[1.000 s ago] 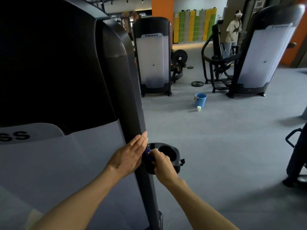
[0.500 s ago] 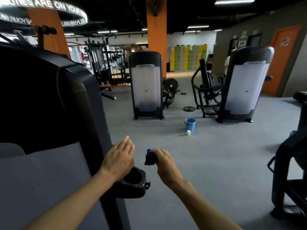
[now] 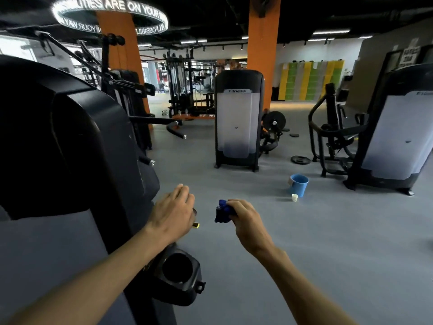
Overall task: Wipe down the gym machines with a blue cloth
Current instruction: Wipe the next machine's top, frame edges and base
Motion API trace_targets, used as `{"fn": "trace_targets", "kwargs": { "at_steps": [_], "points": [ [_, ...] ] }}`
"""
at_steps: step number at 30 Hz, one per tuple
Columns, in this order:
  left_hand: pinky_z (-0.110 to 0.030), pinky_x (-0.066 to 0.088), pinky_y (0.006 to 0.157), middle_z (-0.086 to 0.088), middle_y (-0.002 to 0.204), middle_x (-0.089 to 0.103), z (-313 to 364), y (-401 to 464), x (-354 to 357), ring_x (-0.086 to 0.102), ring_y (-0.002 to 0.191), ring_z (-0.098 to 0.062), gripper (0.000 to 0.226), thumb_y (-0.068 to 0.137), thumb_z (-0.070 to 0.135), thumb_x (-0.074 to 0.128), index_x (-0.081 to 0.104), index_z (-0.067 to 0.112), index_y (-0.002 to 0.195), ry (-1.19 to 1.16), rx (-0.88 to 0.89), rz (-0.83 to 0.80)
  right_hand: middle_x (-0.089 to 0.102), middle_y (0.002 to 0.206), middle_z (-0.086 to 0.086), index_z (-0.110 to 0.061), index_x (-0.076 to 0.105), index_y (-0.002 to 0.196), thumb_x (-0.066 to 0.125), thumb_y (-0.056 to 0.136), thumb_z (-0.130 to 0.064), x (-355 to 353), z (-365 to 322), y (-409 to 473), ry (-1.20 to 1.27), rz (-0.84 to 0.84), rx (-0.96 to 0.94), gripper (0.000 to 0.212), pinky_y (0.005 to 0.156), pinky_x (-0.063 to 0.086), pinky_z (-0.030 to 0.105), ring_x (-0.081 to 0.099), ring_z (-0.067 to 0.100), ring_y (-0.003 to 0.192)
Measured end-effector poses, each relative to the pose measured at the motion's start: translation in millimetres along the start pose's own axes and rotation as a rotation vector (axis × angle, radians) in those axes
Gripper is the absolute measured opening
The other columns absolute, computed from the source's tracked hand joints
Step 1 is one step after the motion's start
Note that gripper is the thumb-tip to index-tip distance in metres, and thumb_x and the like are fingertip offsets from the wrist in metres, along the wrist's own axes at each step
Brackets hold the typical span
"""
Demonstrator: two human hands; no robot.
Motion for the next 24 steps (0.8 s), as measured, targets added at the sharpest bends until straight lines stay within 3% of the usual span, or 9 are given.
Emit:
{"fn": "trace_targets", "kwargs": {
  "at_steps": [10, 15, 17, 20, 22, 24],
  "points": [
    [-0.041, 0.054, 0.060, -0.015, 0.097, 0.062, -33, 82, 62, 0.063, 0.089, -0.032, 0.028, 0.087, 0.029, 0.064, 0.070, 0.004, 0.097, 0.042, -0.208, -0.019, 0.066, 0.123, 0.008, -0.006, 0.065, 0.123, 0.064, 0.095, 0.004, 49, 89, 151, 0.034, -0.162, -0.218, 0.031, 0.092, 0.040, 0.019, 0.059, 0.025, 0.109],
    [-0.042, 0.055, 0.058, -0.015, 0.094, 0.065, -64, 111, 85, 0.064, 0.083, -0.032, 0.057, 0.090, 0.051, 0.042, 0.073, 0.004, 0.099, 0.107, -0.371, -0.033, 0.067, 0.116, 0.010, -0.003, 0.066, 0.120, 0.054, 0.097, -0.017, 89, 98, 241, 0.102, -0.289, -0.442, 0.029, 0.088, 0.051, 0.033, 0.060, 0.028, 0.103],
    [-0.038, 0.050, 0.055, -0.012, 0.091, 0.065, -71, 121, 84, 0.063, 0.077, -0.030, 0.059, 0.091, 0.057, 0.041, 0.074, 0.007, 0.096, 0.165, -0.419, -0.069, 0.067, 0.117, 0.008, -0.005, 0.066, 0.122, 0.053, 0.096, -0.023, 110, 101, 268, 0.169, -0.320, -0.480, 0.033, 0.091, 0.051, 0.033, 0.059, 0.025, 0.104],
    [-0.031, 0.035, 0.047, -0.007, 0.086, 0.065, -79, 129, 74, 0.061, 0.068, -0.024, 0.060, 0.091, 0.062, 0.039, 0.075, 0.014, 0.089, 0.257, -0.499, -0.103, 0.066, 0.117, 0.005, -0.009, 0.065, 0.125, 0.064, 0.094, -0.011, 146, 95, 301, 0.255, -0.387, -0.562, 0.031, 0.093, 0.046, 0.022, 0.060, 0.021, 0.104],
    [-0.033, 0.044, 0.048, -0.009, 0.092, 0.069, -91, 129, 75, 0.066, 0.073, -0.026, 0.065, 0.096, 0.063, 0.035, 0.076, 0.014, 0.092, 0.284, -0.568, -0.129, 0.065, 0.120, 0.005, -0.008, 0.064, 0.128, 0.066, 0.093, -0.008, 174, 87, 322, 0.306, -0.436, -0.663, 0.035, 0.096, 0.041, 0.017, 0.060, 0.021, 0.107],
    [-0.043, 0.058, 0.059, -0.014, 0.103, 0.070, -104, 125, 81, 0.069, 0.089, -0.033, 0.075, 0.104, 0.067, 0.024, 0.075, 0.011, 0.100, 0.271, -0.655, -0.183, 0.062, 0.127, 0.003, -0.010, 0.060, 0.133, 0.065, 0.094, -0.010, 199, 77, 341, 0.388, -0.485, -0.746, 0.040, 0.101, 0.038, 0.014, 0.057, 0.018, 0.113]
  ]
}}
Point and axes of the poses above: each hand's wrist, its own y-axis towards the middle knuckle, its own x-axis out of the palm, z = x × y, the point moved 3 cm from there along y, towards the middle knuckle
